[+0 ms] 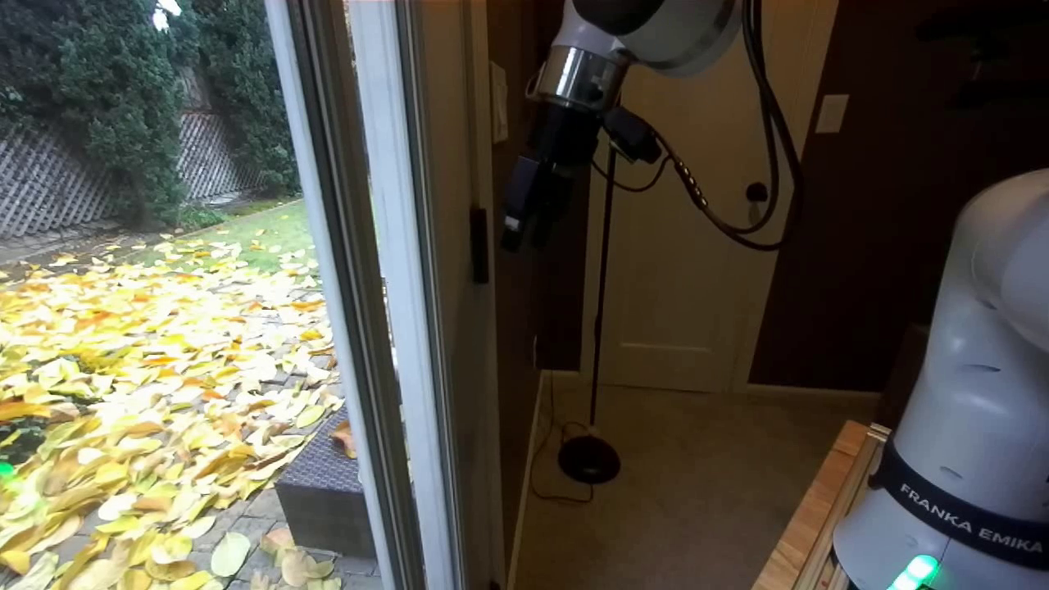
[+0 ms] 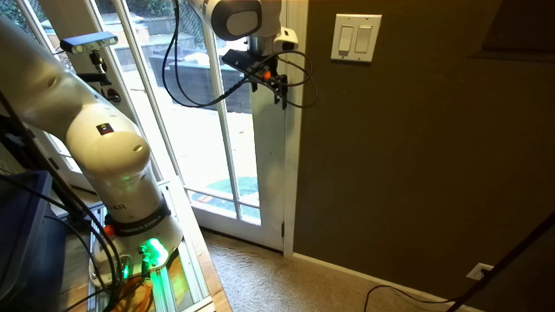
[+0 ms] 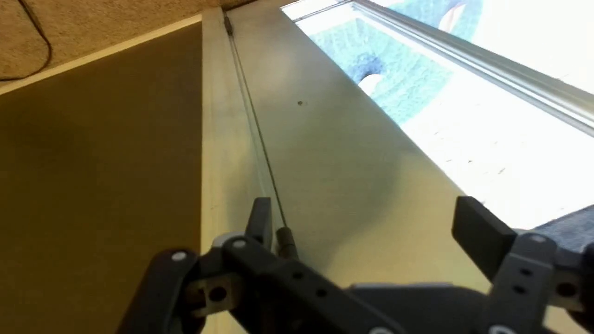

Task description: Turn off the light switch on the right.

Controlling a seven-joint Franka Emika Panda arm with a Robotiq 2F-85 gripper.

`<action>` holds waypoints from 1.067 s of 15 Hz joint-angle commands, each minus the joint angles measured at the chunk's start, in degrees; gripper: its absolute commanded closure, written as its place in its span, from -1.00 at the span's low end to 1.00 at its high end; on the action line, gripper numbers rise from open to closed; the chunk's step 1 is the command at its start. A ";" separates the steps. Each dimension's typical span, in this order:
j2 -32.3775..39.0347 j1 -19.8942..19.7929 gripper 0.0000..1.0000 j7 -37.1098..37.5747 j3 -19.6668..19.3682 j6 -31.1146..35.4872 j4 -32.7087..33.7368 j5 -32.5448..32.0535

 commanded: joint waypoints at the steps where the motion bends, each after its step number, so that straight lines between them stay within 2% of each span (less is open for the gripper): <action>1: -5.67 3.20 -1.00 -7.48 -3.20 -9.96 3.91 7.78; 4: -8.13 2.93 -1.00 -8.32 -5.46 -20.01 11.09 12.90; 6: -7.89 1.64 -1.00 -7.86 -6.75 -23.64 16.80 15.05; 10: -2.20 0.06 -1.00 -14.28 -8.42 -18.85 28.26 12.79; 14: 6.25 -1.60 -1.00 -18.25 -10.67 -11.48 37.24 15.05; 15: 0.35 -2.39 -1.00 -16.08 -8.72 -13.98 31.44 13.99; 16: 2.06 -2.90 -1.00 -17.62 -8.92 -14.67 33.11 14.48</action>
